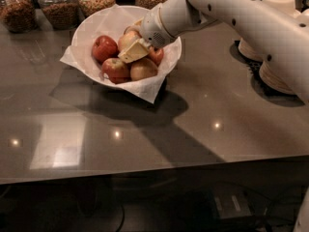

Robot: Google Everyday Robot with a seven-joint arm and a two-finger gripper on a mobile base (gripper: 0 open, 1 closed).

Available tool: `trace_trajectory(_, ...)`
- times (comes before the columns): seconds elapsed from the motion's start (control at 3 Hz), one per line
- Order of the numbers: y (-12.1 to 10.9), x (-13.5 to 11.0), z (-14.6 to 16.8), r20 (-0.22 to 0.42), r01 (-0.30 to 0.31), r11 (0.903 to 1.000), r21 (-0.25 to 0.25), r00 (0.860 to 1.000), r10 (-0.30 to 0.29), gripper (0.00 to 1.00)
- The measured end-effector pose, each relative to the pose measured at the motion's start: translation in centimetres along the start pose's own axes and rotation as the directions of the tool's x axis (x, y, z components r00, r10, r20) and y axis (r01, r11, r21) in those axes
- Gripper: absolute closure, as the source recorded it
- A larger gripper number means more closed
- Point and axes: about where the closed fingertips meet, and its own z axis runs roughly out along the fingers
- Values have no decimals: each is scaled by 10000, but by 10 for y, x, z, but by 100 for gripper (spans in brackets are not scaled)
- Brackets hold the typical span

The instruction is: Pick apple from white bowl

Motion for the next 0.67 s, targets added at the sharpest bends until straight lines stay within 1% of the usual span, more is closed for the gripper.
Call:
trace_trajectory(0.33,-3,-18,-22,20,402,9991,117,9992,-402,100)
trace_trajectory(0.67,-7,-32,-42,-29,723,9974,16,9974,-723,100)
